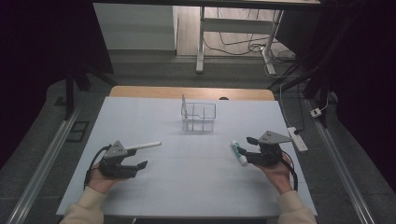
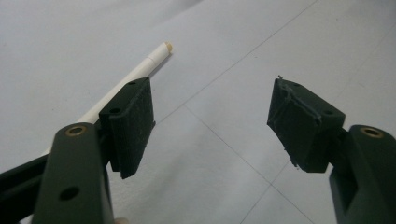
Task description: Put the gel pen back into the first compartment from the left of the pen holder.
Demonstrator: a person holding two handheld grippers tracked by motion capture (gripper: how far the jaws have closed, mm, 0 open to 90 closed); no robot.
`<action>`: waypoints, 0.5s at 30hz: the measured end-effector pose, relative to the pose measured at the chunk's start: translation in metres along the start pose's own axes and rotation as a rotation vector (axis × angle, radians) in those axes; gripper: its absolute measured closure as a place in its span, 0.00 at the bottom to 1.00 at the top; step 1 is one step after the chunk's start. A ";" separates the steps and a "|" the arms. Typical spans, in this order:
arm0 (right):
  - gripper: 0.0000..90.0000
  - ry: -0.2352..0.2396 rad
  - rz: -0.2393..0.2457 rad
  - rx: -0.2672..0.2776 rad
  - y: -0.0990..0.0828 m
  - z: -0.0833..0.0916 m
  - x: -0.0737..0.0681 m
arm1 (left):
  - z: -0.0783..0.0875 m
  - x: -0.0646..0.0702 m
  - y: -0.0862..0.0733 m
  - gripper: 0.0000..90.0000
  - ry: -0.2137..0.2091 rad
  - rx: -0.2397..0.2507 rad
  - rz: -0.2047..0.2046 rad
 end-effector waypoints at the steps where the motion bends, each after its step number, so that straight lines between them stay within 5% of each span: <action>1: 0.44 -0.001 -0.001 -0.004 -0.002 0.001 0.000 | 0.000 0.000 0.000 0.35 0.000 0.001 0.000; 15: 0.44 -0.008 -0.006 -0.017 -0.011 0.004 0.004 | 0.008 -0.005 0.001 0.35 0.017 0.017 0.003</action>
Point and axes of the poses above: each handheld gripper's, and its own axes: z roughly backward along the jaws, y roughly out of its top, x roughly to its right, the point moved 2 cm from there along -z, roughly forward along the jaws, and after that the axes turned 9 degrees about x, right-handed, at the moved point
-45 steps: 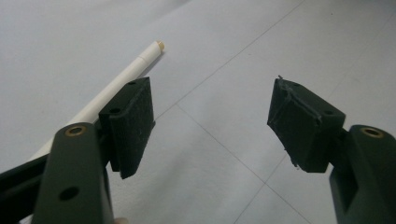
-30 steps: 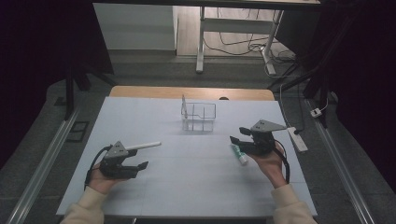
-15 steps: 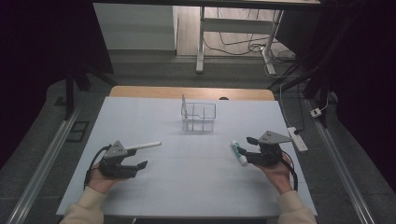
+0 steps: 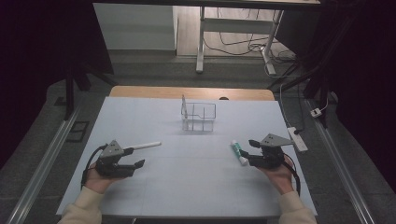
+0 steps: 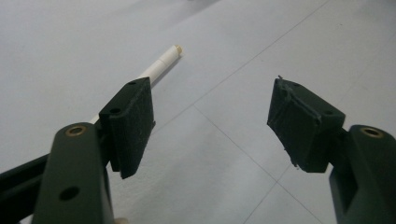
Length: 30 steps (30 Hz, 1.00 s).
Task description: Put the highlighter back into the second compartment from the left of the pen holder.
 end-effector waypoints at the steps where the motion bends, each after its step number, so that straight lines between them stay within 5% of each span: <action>1: 0.44 -0.001 -0.001 0.001 0.000 0.000 0.000 | 0.000 -0.001 0.000 0.35 0.001 0.003 0.002; 13: 0.43 -0.005 -0.001 -0.005 -0.005 0.006 0.000 | 0.006 -0.011 0.010 0.35 0.029 -0.012 -0.016; 30: 0.43 -0.007 -0.015 0.004 -0.009 0.014 0.006 | 0.006 -0.052 0.042 0.33 0.061 -0.165 -0.064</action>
Point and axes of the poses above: each handheld gripper's, and its own axes: z roughly backward along the jaws, y roughly out of its top, x roughly to its right, the point moved 2 cm from there along -z, roughly forward along the jaws, and after that the axes turned 9 degrees about x, right-handed, at the moved point
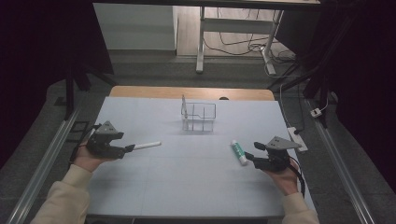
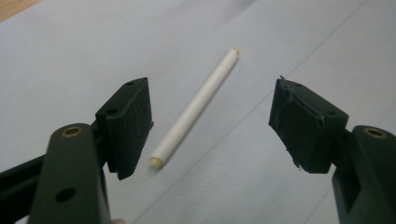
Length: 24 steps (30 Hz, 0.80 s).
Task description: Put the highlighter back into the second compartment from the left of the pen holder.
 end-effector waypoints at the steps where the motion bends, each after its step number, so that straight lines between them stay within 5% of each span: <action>1: 0.43 0.000 0.001 -0.002 0.000 0.000 0.000 | -0.001 -0.002 0.001 0.33 0.008 -0.008 -0.004; 9: 0.43 0.004 0.002 -0.007 -0.001 -0.002 -0.001 | -0.015 -0.015 0.007 0.33 0.000 -0.071 -0.027; 24: 0.43 0.009 -0.002 -0.031 -0.004 -0.005 -0.001 | -0.049 -0.011 0.023 0.35 -0.081 -0.145 -0.136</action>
Point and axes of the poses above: each handheld gripper's, and its own axes: z roughly backward along the jaws, y roughly out of its top, x roughly to its right, the point moved 2 cm from there along -z, roughly forward along the jaws, and after that the axes turned 9 degrees about x, right-handed, at the moved point
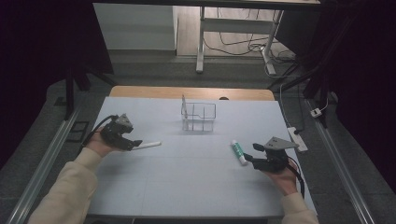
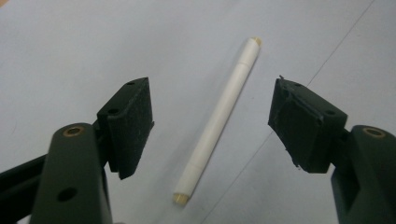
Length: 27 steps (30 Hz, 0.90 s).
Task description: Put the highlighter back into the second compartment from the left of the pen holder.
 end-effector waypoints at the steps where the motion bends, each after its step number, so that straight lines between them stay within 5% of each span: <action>1: 0.43 0.000 0.000 -0.001 0.000 0.000 0.000 | -0.003 0.001 0.002 0.35 -0.011 -0.003 -0.006; 27: 0.43 0.008 -0.001 -0.024 -0.004 -0.003 0.002 | -0.063 0.003 0.020 0.40 -0.123 -0.150 -0.101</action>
Point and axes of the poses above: each handheld gripper's, and its own axes: z roughly backward along the jaws, y roughly out of its top, x roughly to its right, the point moved 2 cm from there along -z, roughly forward along the jaws, and after that the axes turned 9 degrees about x, right-handed, at the moved point
